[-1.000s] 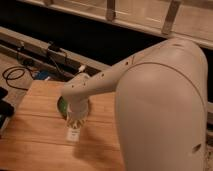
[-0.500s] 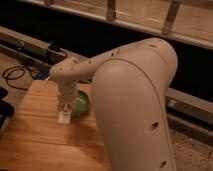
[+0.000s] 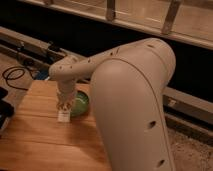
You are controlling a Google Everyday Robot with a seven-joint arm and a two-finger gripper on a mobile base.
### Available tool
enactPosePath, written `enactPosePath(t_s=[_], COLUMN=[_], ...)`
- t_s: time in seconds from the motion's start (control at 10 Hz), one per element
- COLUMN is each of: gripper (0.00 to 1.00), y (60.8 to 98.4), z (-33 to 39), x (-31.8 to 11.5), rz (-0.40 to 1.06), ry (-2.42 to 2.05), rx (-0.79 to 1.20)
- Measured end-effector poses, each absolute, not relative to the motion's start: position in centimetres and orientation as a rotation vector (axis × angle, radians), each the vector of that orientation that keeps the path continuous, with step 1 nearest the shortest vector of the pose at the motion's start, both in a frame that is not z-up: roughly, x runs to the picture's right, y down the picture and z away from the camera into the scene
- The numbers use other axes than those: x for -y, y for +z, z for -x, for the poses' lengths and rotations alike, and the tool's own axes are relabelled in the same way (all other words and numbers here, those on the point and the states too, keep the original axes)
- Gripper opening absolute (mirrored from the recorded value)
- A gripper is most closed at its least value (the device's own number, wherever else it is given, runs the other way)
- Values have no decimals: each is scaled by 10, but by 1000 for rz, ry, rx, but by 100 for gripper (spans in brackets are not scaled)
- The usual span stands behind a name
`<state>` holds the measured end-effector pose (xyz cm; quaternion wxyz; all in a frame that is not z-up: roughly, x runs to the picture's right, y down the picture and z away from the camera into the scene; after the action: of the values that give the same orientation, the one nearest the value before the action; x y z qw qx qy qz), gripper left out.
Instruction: Place the bottle in the ceramic bowl
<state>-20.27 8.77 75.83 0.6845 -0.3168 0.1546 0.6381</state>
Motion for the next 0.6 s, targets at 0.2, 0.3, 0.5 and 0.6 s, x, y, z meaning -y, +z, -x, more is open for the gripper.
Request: enactPosePath(t_s=[0.2, 0.3, 0.5, 0.6], gripper=[0, 0, 0, 0], y=[768, 781, 802, 806], z=[196, 190, 188, 193], x=[-82, -72, -57, -50], rz=[787, 877, 997, 1018], ry=[1452, 1470, 1475, 1461], rx=[-261, -170, -41, -3])
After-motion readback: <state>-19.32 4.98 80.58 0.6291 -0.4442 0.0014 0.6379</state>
